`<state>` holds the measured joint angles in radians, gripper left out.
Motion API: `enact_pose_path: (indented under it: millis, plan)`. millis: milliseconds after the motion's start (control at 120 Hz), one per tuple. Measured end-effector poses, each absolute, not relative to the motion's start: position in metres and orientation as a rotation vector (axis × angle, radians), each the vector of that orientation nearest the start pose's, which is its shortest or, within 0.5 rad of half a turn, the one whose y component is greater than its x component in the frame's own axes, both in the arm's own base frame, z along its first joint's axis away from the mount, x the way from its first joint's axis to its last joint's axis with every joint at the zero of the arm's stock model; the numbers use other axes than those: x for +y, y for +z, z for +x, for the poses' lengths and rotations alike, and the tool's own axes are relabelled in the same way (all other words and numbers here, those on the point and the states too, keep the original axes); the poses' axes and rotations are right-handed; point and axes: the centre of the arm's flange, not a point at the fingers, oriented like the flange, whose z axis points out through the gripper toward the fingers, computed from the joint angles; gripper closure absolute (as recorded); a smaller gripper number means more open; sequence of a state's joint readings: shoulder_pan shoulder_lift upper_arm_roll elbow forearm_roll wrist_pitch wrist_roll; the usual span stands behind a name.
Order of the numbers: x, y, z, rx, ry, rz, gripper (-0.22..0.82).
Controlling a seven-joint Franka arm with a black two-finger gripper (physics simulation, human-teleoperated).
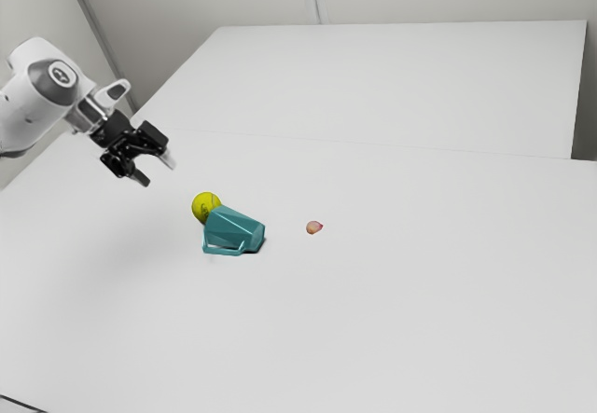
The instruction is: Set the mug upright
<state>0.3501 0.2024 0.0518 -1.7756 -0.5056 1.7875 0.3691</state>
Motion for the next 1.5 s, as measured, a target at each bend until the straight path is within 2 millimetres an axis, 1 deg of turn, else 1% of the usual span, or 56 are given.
enact_pose_path:
  millis: [75, 275, 400, 558, 633, 708, 942, 1183, 1400, 1500]
  plan:
    - [0.195, 0.424, 0.571, 0.247, 0.049, 2.576, 0.02]
    - [0.209, 0.384, 0.567, 0.263, 0.165, 2.438, 0.02]
    - [0.211, 0.365, 0.570, 0.238, 0.211, 2.392, 0.02]
    - [0.210, 0.348, 0.571, 0.212, 0.212, 2.356, 0.02]
    - [0.214, 0.339, 0.568, 0.209, 0.198, 2.341, 0.02]
    - [0.213, 0.328, 0.567, 0.202, 0.177, 2.328, 0.02]
    - [0.207, 0.309, 0.564, 0.176, 0.126, 2.300, 0.02]
    - [0.201, 0.301, 0.564, 0.151, 0.101, 2.269, 0.02]
    - [0.194, 0.295, 0.567, 0.146, 0.120, 2.227, 0.02]
    - [0.191, 0.286, 0.566, 0.153, 0.125, 2.198, 0.02]
